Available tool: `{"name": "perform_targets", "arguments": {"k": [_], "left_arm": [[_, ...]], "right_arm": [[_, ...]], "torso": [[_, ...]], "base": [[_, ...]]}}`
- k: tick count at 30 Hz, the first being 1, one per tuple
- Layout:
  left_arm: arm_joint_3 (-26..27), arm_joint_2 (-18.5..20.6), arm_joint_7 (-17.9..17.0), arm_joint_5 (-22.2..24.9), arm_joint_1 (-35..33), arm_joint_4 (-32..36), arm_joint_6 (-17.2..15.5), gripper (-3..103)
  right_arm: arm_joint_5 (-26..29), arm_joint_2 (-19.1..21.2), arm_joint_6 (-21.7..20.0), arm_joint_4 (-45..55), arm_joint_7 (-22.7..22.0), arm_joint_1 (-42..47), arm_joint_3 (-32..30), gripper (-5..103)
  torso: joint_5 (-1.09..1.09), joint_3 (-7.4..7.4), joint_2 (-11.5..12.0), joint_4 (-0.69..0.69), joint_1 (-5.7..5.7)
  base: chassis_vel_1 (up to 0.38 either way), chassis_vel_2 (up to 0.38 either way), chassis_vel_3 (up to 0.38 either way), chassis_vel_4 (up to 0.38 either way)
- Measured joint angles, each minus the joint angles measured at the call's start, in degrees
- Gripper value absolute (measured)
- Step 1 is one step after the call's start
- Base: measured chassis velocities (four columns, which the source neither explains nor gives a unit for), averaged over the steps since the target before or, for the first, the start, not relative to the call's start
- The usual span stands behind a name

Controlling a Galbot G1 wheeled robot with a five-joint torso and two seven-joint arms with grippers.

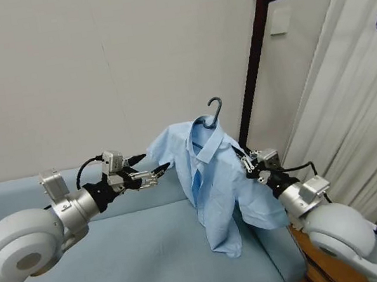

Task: Pick up the clothes from the sofa and hang them on the clothes hanger.

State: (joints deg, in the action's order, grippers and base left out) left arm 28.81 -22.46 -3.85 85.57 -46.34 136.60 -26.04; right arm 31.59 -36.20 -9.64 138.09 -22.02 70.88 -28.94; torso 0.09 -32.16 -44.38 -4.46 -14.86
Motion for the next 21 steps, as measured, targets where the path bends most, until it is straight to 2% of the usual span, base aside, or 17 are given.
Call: {"name": "perform_targets", "arguments": {"k": [2,3,4,8,11,13,15,19,21], "left_arm": [[-0.2,0.0,0.0,0.0,0.2,-0.1,0.0,100],[-0.6,0.0,0.0,0.0,0.6,-0.2,0.0,100],[-0.6,0.0,0.0,0.0,0.6,-0.2,0.0,100],[-1.2,0.0,0.0,0.2,1.4,-0.4,0.0,100],[-1.3,-0.1,0.1,0.3,1.6,-0.4,0.0,100],[-1.3,-0.2,0.2,0.3,1.6,-0.5,0.1,100],[-1.4,-0.2,0.2,0.3,1.6,-0.5,0.1,100],[-2.0,-0.6,0.4,0.3,2.0,-0.6,0.1,100],[-2.0,-0.7,0.4,0.3,2.0,-0.6,0.1,100]], "right_arm": [[-1.6,-1.4,-1.9,0.9,-1.4,2.8,-2.7,9],[-2.4,-2.5,-4.3,2.0,-3.0,5.6,-5.3,9],[-2.4,-2.5,-4.3,2.0,-3.0,5.6,-5.3,9],[-1.9,-4.6,-9.0,4.8,-6.3,8.2,-8.0,9],[-1.9,-6.3,-10.3,5.2,-7.1,9.2,-8.8,9],[-4.3,-10.5,-10.5,5.3,-6.6,12.1,-10.2,9],[-5.0,-11.3,-10.3,5.3,-6.3,12.6,-10.3,9],[-10.7,-17.5,-8.9,5.3,-4.1,15.7,-11.7,9],[-11.9,-18.9,-8.9,5.3,-3.8,16.1,-12.2,9]], "torso": [[0.00,0.00,0.0,0.00,0.00],[-0.01,0.00,0.0,-0.02,0.00],[-0.01,0.00,0.0,-0.02,0.00],[-0.01,0.00,0.0,0.01,0.00],[-0.03,0.00,0.0,0.02,0.00],[-0.01,0.00,0.0,0.00,0.00],[-0.01,0.00,0.0,-0.01,0.00],[-0.01,0.00,0.0,0.00,0.00],[-0.02,0.00,0.0,0.00,0.00]], "base": [[0.000,0.000,0.000,0.000],[0.000,0.000,0.000,0.000],[0.000,0.000,0.000,0.000],[0.000,0.000,0.000,0.000],[0.000,0.000,0.000,0.000],[0.000,0.000,0.000,0.000],[0.000,0.000,0.000,0.000],[0.000,0.000,0.000,0.000],[0.000,0.000,0.000,0.000]]}}
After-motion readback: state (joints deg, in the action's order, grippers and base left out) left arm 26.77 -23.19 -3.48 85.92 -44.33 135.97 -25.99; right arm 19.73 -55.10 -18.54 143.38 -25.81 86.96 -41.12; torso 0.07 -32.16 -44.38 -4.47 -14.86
